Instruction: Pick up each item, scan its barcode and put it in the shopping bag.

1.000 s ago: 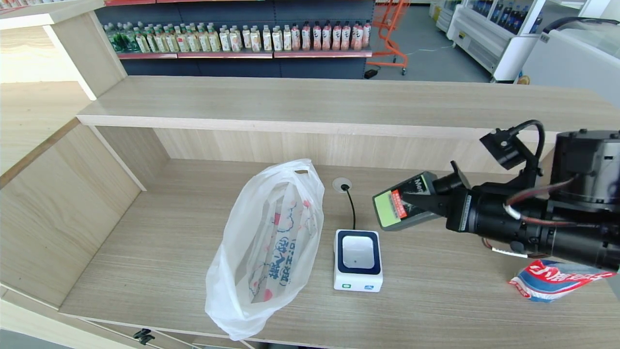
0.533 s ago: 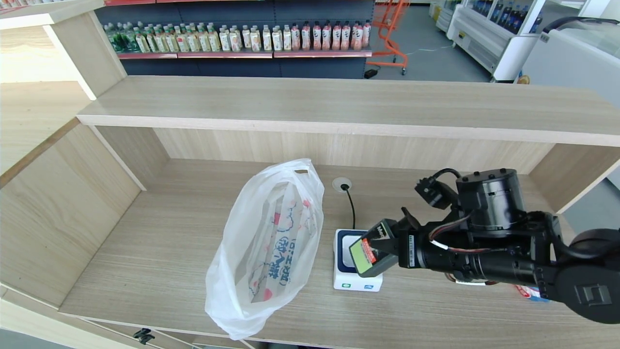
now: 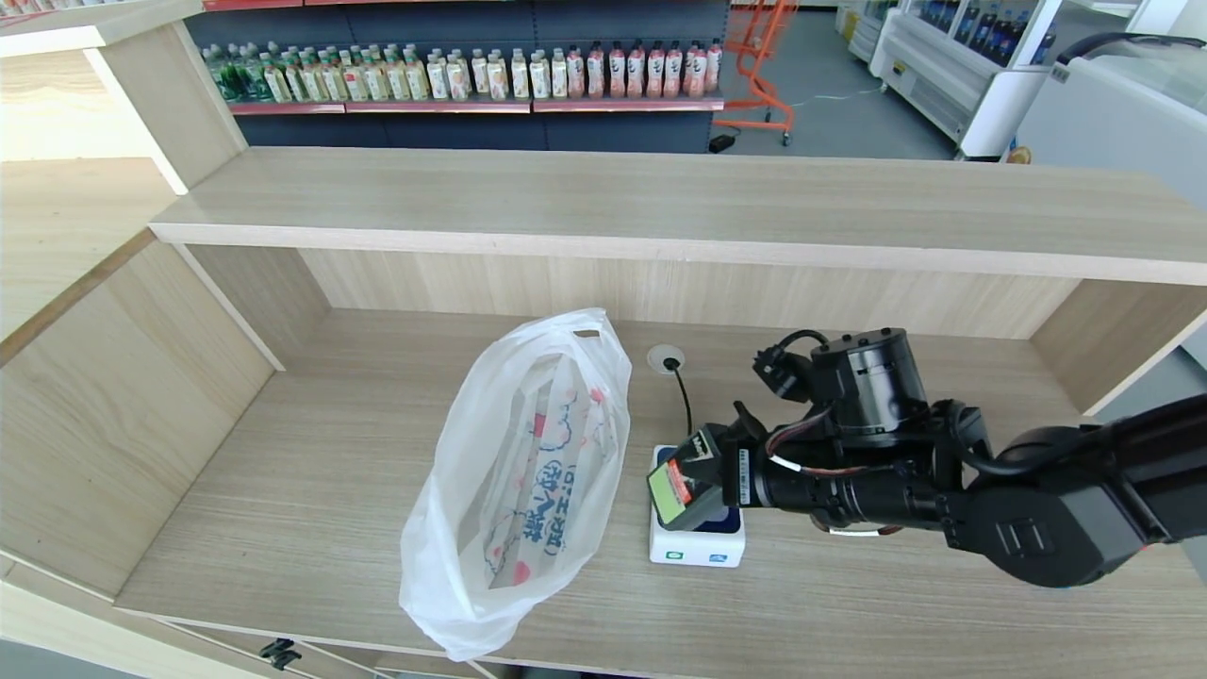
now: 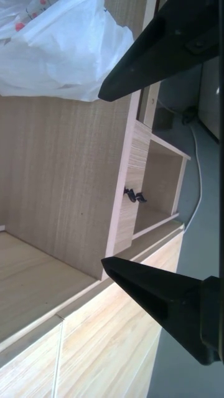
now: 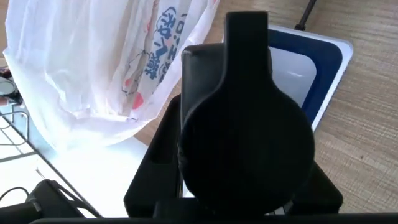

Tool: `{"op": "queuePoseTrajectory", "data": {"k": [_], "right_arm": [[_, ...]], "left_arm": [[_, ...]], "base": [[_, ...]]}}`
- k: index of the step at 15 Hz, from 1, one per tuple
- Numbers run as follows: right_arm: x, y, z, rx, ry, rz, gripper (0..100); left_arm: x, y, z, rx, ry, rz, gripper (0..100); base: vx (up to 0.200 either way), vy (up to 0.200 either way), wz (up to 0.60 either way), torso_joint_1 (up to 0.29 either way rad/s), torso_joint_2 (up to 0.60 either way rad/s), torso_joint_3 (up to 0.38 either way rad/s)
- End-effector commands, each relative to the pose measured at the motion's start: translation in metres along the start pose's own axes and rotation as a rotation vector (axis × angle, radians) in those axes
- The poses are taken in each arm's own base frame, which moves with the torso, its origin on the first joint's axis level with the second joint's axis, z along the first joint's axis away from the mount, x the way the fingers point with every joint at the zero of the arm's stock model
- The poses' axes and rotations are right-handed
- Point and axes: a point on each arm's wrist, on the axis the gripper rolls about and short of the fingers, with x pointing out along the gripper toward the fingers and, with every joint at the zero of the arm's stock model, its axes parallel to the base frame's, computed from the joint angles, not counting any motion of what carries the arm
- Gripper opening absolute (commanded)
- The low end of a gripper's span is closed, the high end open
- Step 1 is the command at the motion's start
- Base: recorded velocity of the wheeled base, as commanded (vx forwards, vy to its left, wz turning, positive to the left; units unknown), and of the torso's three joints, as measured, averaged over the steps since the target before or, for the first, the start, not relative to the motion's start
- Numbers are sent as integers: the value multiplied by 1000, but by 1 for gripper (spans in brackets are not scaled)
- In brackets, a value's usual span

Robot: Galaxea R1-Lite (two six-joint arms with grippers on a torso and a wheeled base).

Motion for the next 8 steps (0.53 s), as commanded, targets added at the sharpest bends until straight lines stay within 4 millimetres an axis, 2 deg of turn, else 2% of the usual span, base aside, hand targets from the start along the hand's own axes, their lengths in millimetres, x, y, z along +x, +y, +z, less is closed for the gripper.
{"op": "queuePoseTrajectory", "data": {"k": [1, 6, 8], "right_arm": [[9, -1, 1, -1, 6, -4, 0], [9, -5, -6, -50, 21, -49, 0], [-14, 8, 11, -42, -61, -3, 0]], "left_arm": [[0, 0, 0, 0, 0, 0, 100], [0, 0, 0, 0, 0, 0, 100], [0, 0, 0, 0, 0, 0, 100]], "base": [[0, 0, 0, 0, 0, 0], [0, 0, 0, 0, 0, 0], [0, 0, 0, 0, 0, 0]]}}
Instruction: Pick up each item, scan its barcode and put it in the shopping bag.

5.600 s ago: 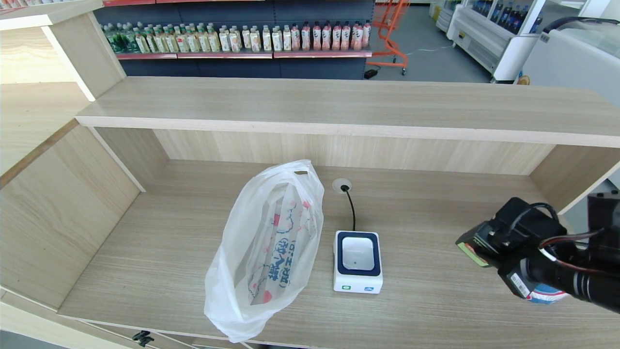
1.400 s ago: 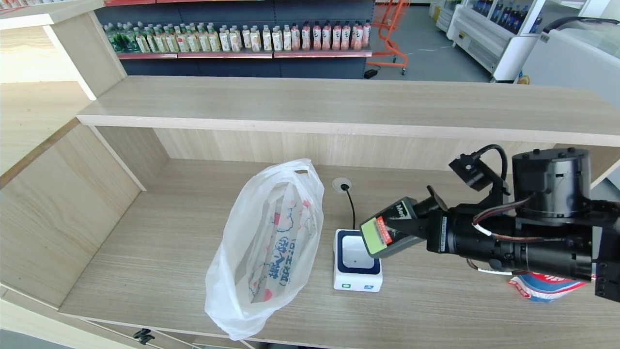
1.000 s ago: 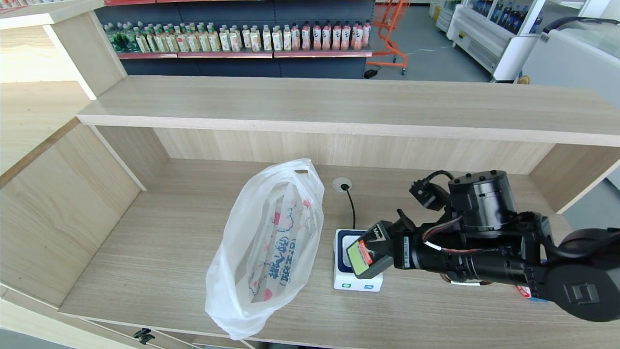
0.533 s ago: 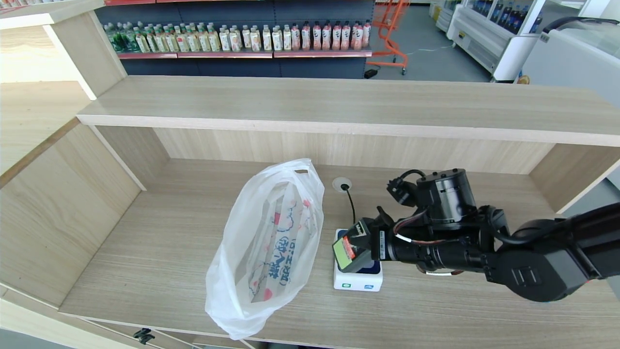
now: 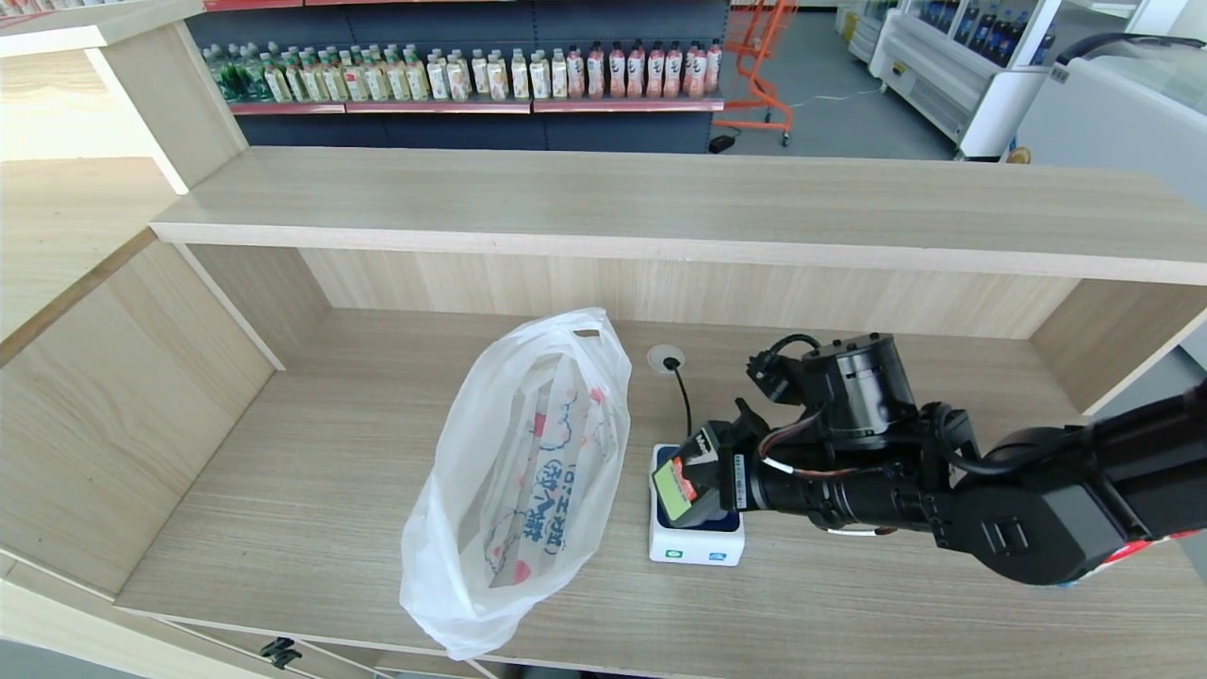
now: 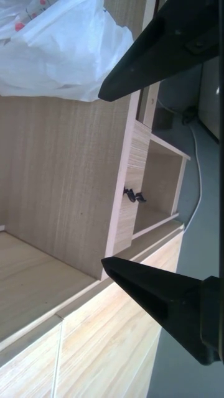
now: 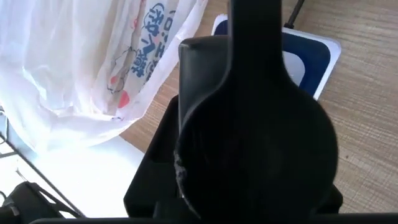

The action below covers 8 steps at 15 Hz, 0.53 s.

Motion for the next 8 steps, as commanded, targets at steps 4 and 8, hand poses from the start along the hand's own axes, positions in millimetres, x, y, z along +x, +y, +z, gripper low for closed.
{"op": "queuePoseTrajectory", "data": {"k": [4, 8], "right_arm": [[-107, 27, 44, -111, -281, 60, 0], [-138, 4, 27, -260, -317, -179, 0]], "left_arm": [[0, 0, 0, 0, 0, 0, 100], [0, 0, 0, 0, 0, 0, 100]], "base": [[0, 0, 0, 0, 0, 0], [0, 0, 0, 0, 0, 0]]}}
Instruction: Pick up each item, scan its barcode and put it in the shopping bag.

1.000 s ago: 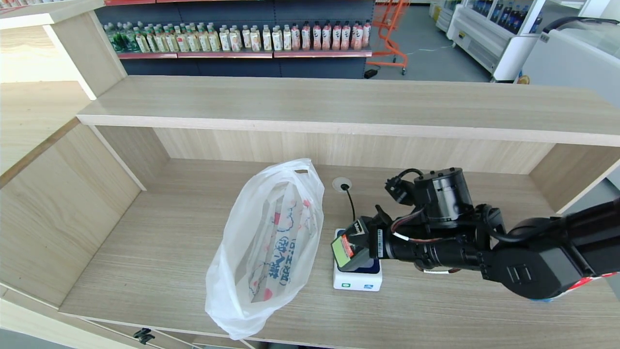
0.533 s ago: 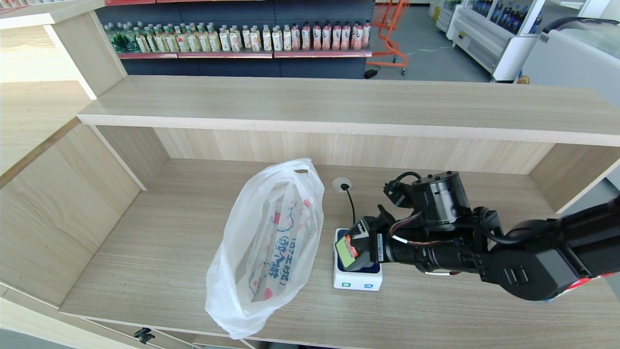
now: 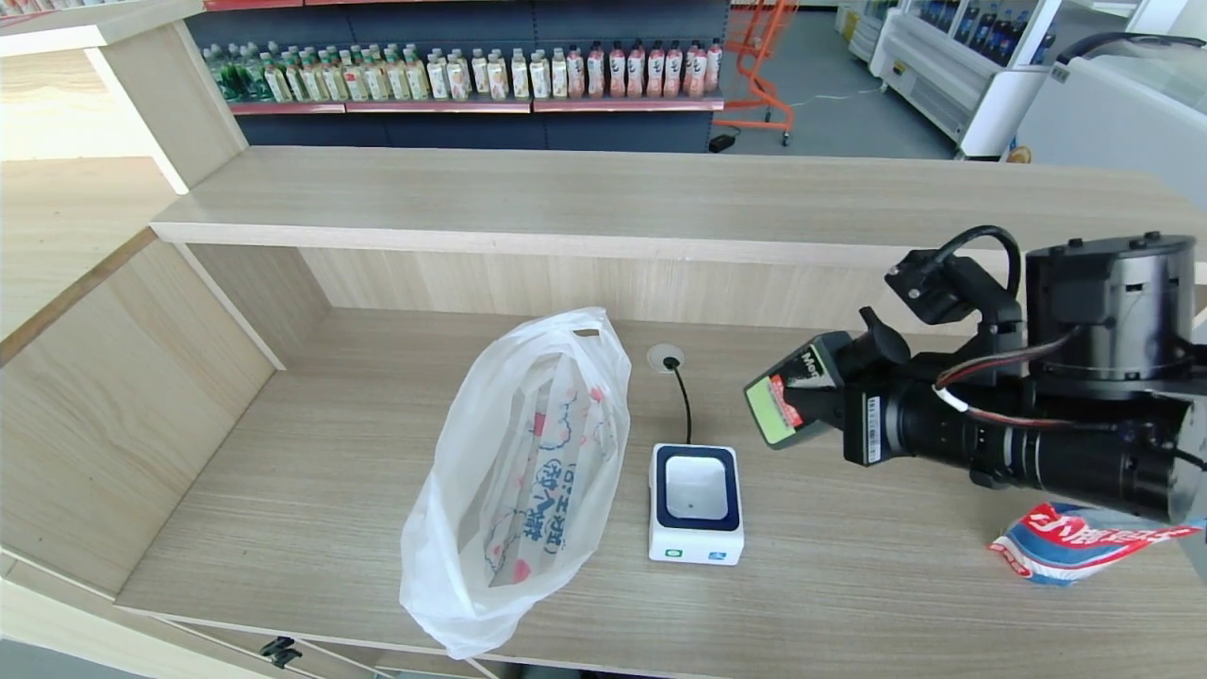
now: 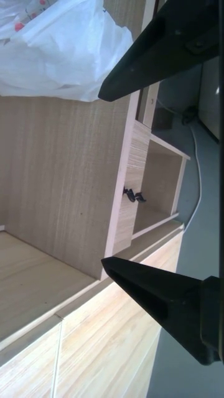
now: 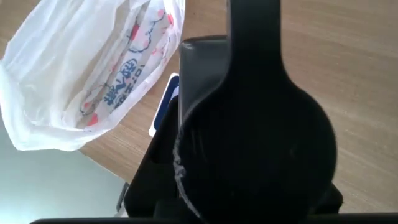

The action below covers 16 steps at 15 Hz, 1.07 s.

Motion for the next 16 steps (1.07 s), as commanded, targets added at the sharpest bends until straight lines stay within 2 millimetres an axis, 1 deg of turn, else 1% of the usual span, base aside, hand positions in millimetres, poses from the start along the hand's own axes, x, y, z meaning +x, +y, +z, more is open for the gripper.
{"op": "queuePoseTrajectory", "data": {"k": [1, 2, 4, 6, 7, 11, 14, 16], "right_arm": [[-32, -8, 0, -3, -56, -31, 0], [-43, -9, -10, -4, -44, -32, 0], [-52, -10, -17, -3, -42, -26, 0], [-54, -10, -19, 24, -39, -23, 0], [-53, -10, -19, 49, -38, -23, 0], [-48, -9, -21, 161, -21, -18, 0], [-43, -9, -22, 222, -2, -19, 0], [-34, -7, -19, 297, 6, -15, 0]], "left_arm": [[0, 0, 0, 0, 1, 1, 100], [0, 0, 0, 0, 1, 1, 100], [0, 0, 0, 2, 1, 1, 100], [0, 0, 0, 3, 1, 1, 100], [0, 0, 0, 5, -1, 1, 100], [0, 0, 0, 2, 1, 1, 100], [0, 0, 0, 3, -1, 1, 100], [0, 0, 0, 2, 1, 1, 100]], "base": [[0, 0, 0, 0, 0, 0], [0, 0, 0, 0, 0, 0], [0, 0, 0, 0, 0, 0], [0, 0, 0, 0, 0, 0], [0, 0, 0, 0, 0, 0], [-200, 0, 0, 5, 0, 2], [0, 0, 0, 0, 0, 0], [0, 200, 0, 5, 0, 7]]}}
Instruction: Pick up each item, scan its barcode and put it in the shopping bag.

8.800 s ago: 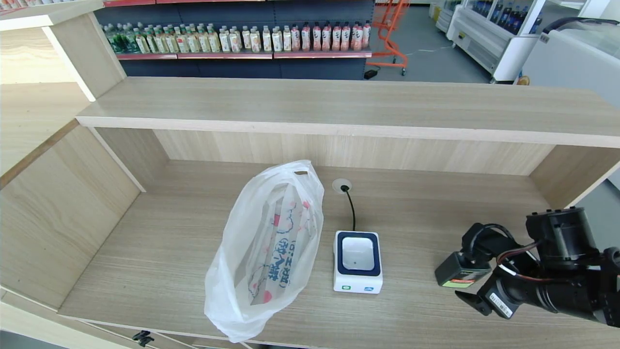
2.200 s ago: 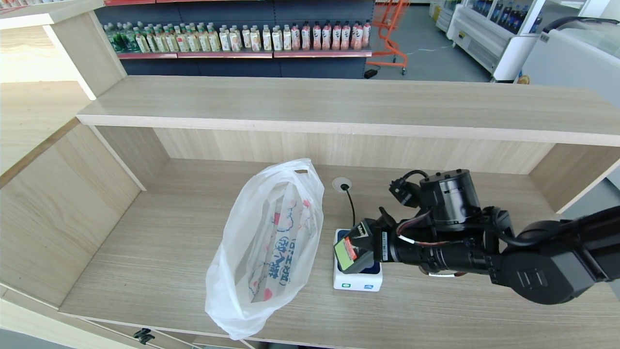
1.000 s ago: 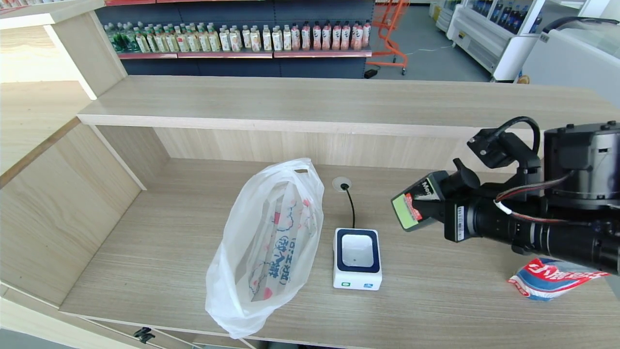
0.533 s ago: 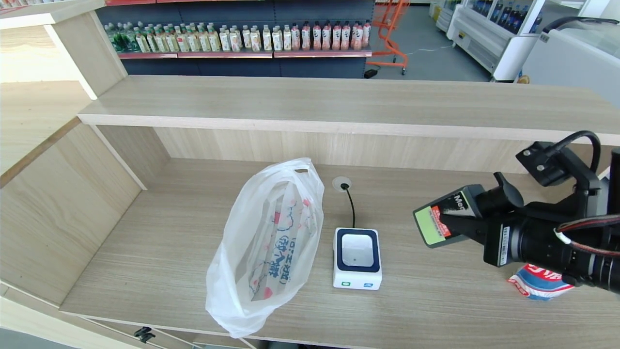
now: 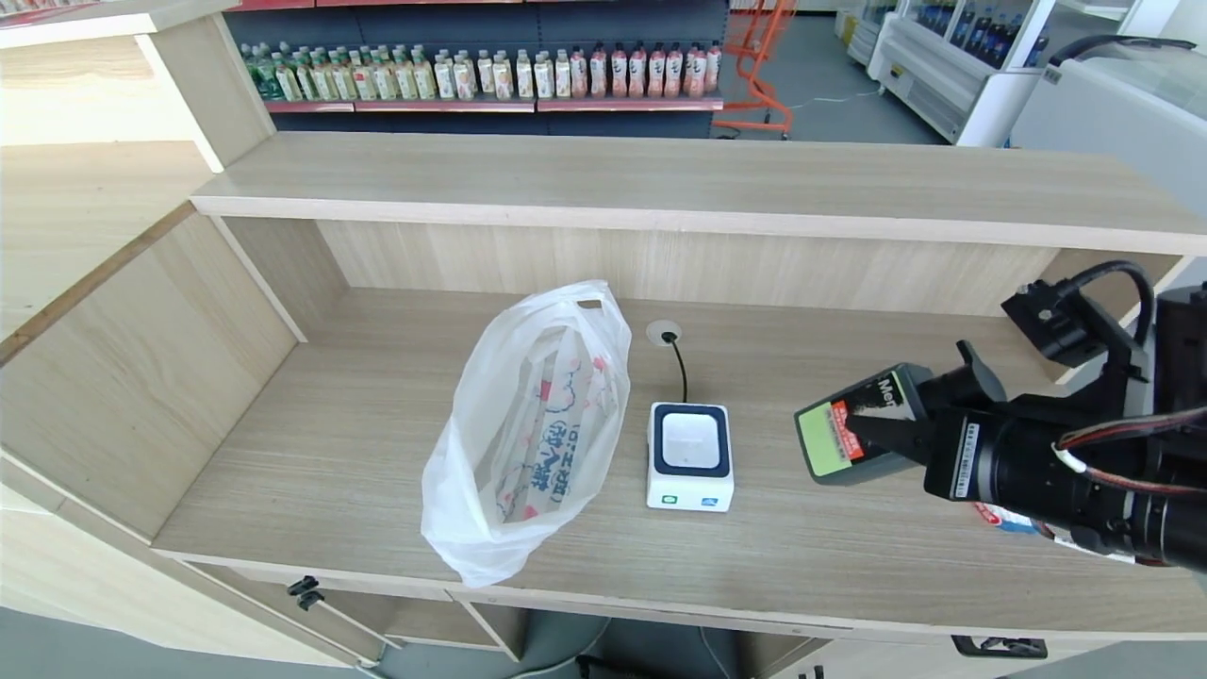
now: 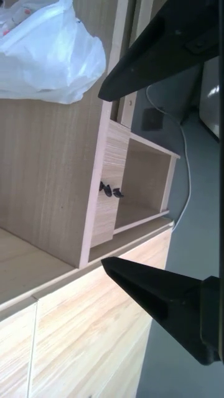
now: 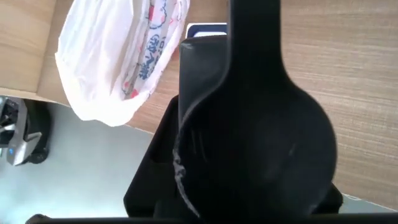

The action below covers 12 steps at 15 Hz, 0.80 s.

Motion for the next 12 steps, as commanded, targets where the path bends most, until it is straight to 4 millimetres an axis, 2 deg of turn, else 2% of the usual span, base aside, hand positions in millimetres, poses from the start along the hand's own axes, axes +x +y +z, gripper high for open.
{"op": "queuePoseTrajectory", "data": {"k": [1, 3, 5, 8, 10, 12], "right_arm": [[11, 5, 4, 48, 11, 22, 0], [13, 14, 11, 112, 13, 81, 0], [20, 16, 6, 110, 42, 85, 0], [38, 17, -5, 101, 97, 60, 0], [47, 17, -22, 89, 155, 23, 0], [65, 17, -32, 77, 193, -12, 0]], "left_arm": [[0, 0, 0, 0, 1, 1, 100], [0, 0, 0, 0, 1, 1, 100], [0, 0, 0, 0, 1, 1, 100], [0, 0, 0, -2, -1, 1, 100], [0, 0, 0, -2, 1, 1, 100], [0, 0, 0, -4, -1, 1, 100]], "base": [[0, 200, 0, 2, 2, 2], [0, 200, 0, 24, 12, -2], [0, 200, 0, -2, -2, 7], [0, 0, 0, 0, 0, 0], [0, 0, 0, 0, 0, 0], [0, 0, 0, 0, 0, 0]]}}
